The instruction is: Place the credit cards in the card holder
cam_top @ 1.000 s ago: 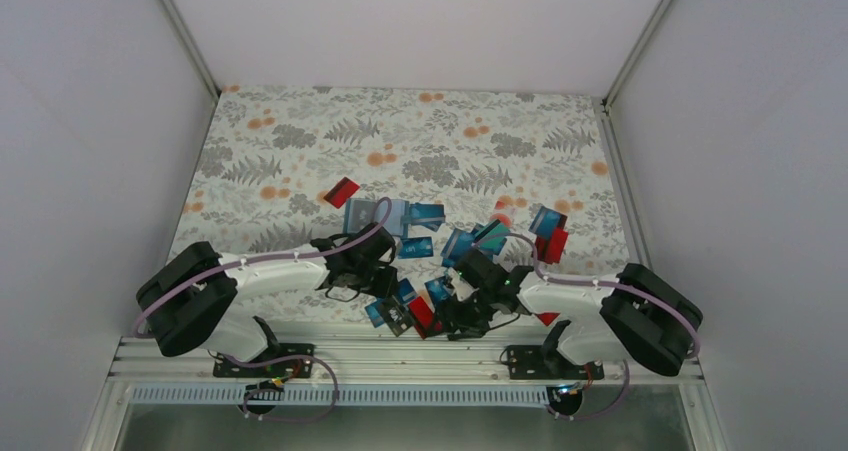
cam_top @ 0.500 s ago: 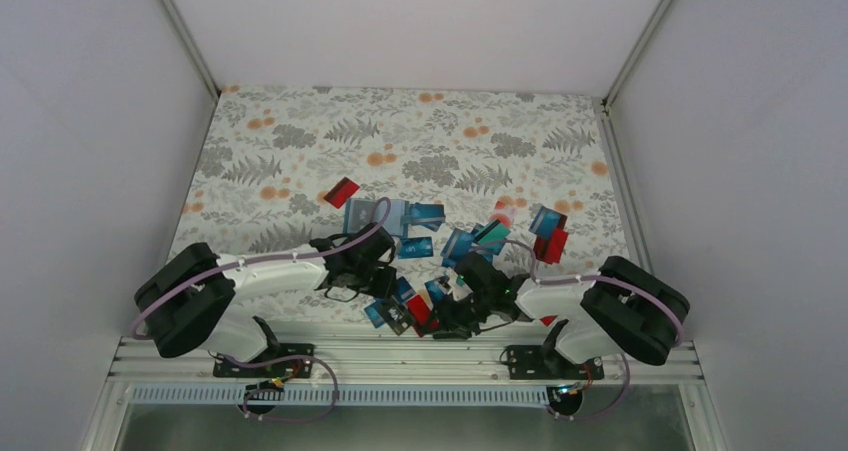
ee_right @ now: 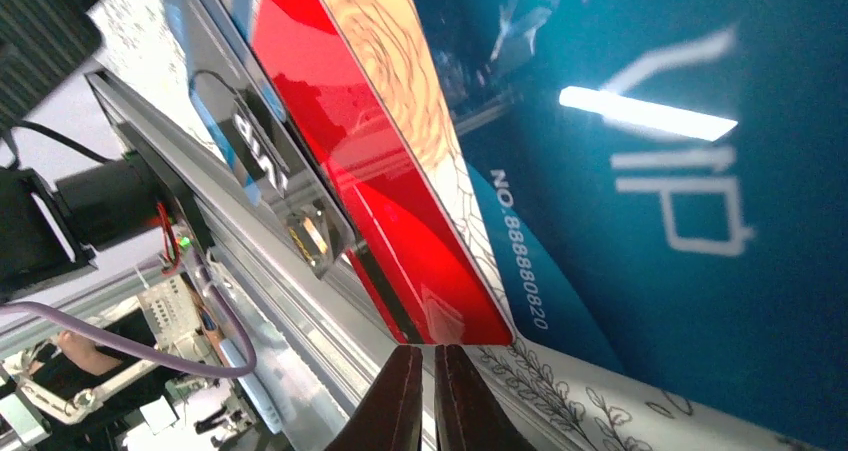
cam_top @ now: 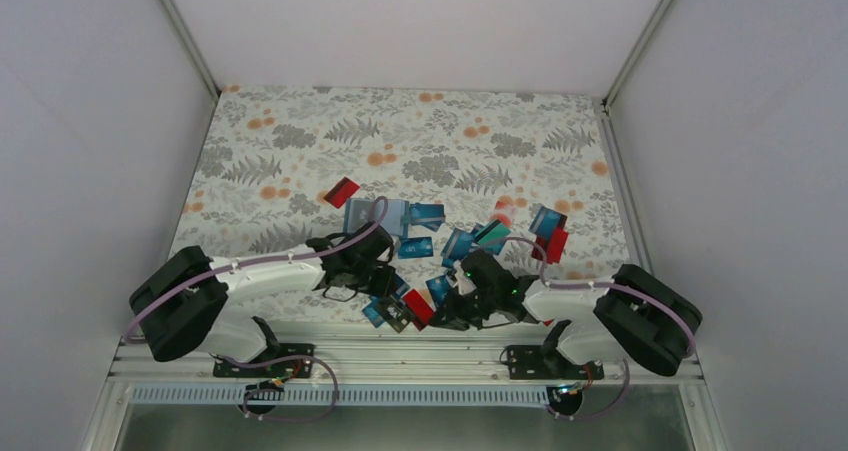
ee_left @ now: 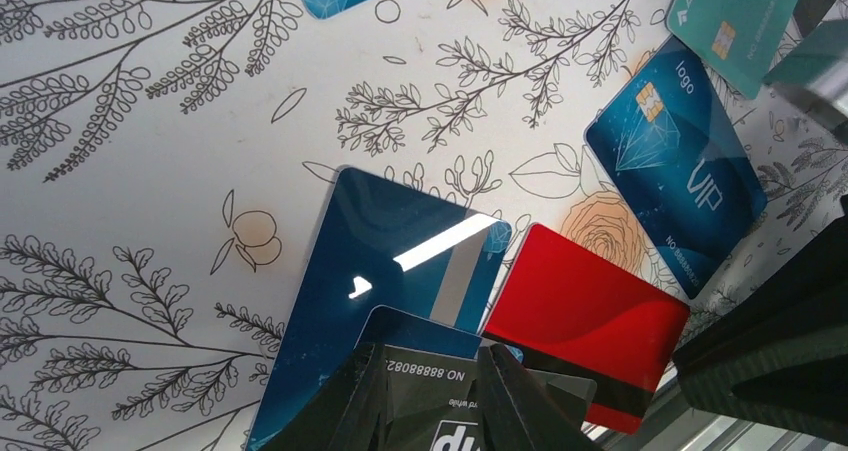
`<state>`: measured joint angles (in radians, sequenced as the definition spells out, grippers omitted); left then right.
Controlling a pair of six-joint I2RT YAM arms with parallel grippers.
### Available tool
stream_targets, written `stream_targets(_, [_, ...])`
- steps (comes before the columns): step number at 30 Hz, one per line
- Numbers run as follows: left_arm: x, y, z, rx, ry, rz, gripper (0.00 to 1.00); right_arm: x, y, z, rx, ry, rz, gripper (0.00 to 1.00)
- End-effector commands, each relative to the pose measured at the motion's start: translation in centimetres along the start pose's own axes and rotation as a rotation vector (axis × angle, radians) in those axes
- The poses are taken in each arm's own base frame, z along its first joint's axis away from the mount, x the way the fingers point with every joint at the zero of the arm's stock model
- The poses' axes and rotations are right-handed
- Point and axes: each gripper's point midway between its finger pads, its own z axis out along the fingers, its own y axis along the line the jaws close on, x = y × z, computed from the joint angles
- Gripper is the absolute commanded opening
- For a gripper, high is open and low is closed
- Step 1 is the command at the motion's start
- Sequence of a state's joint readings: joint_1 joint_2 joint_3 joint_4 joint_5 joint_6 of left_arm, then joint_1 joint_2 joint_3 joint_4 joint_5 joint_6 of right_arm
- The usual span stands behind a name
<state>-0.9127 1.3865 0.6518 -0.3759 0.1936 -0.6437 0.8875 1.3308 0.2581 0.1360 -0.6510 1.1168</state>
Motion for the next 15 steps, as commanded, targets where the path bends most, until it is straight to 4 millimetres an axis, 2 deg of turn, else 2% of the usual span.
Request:
stream_targets(1, [-1.5, -1.1, -1.1, 0.016, -0.048, 0.005, 0.24, -1.4, 0.0, -1.1, 0.011, -0.084, -0.009, 0.04])
stream_targets(7, [-3.0, -1.7, -2.2, 0.009, -0.097, 0.006, 0.23, -2.0, 1.1, -2.7, -0.011, -0.128, -0.036, 0.04])
stream_targets(10, [-3.2, -1.9, -2.5, 0.017, -0.107, 0.018, 0.24, -1.2, 0.5, -2.7, 0.011, -0.092, -0.023, 0.05])
stream_targets(15, [-1.9, -0.5, -1.0, -0.026, -0.062, 0.04, 0.24, 0.3, -0.7, -2.8, 0.013, -0.071, 0.003, 0.34])
